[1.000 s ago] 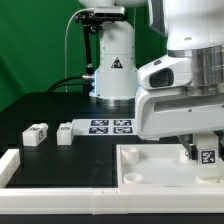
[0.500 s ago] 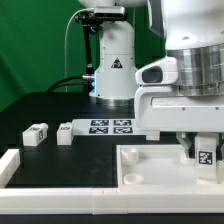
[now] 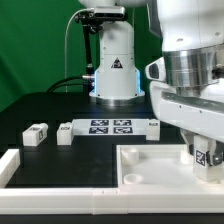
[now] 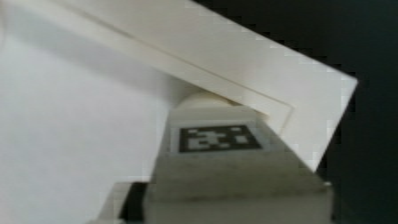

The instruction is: Assemble one leg

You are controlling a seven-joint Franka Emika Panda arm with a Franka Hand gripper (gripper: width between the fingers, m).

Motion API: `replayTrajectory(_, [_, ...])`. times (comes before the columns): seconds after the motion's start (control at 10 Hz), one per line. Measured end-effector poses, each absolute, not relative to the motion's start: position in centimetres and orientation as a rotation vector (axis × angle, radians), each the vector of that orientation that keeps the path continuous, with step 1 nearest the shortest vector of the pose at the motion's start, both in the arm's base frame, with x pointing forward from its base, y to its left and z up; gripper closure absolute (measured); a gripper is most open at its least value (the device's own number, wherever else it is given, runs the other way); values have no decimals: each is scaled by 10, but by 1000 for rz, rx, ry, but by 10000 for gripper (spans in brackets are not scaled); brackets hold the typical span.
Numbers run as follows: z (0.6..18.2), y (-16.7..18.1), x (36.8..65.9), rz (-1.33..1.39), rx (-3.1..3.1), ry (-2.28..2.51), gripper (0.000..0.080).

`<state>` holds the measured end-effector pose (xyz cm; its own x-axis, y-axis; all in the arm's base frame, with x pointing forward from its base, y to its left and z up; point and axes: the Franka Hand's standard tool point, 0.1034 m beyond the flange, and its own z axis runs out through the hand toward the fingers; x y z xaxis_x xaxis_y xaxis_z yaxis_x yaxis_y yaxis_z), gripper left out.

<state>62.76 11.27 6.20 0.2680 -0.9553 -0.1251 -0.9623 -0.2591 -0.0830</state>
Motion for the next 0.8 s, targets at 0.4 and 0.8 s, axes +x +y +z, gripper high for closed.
replayTrajectory(0.4, [62, 113, 628, 74, -2351, 1868, 400])
replayTrajectory(0.8, [63, 123, 626, 22, -2678, 1354, 155])
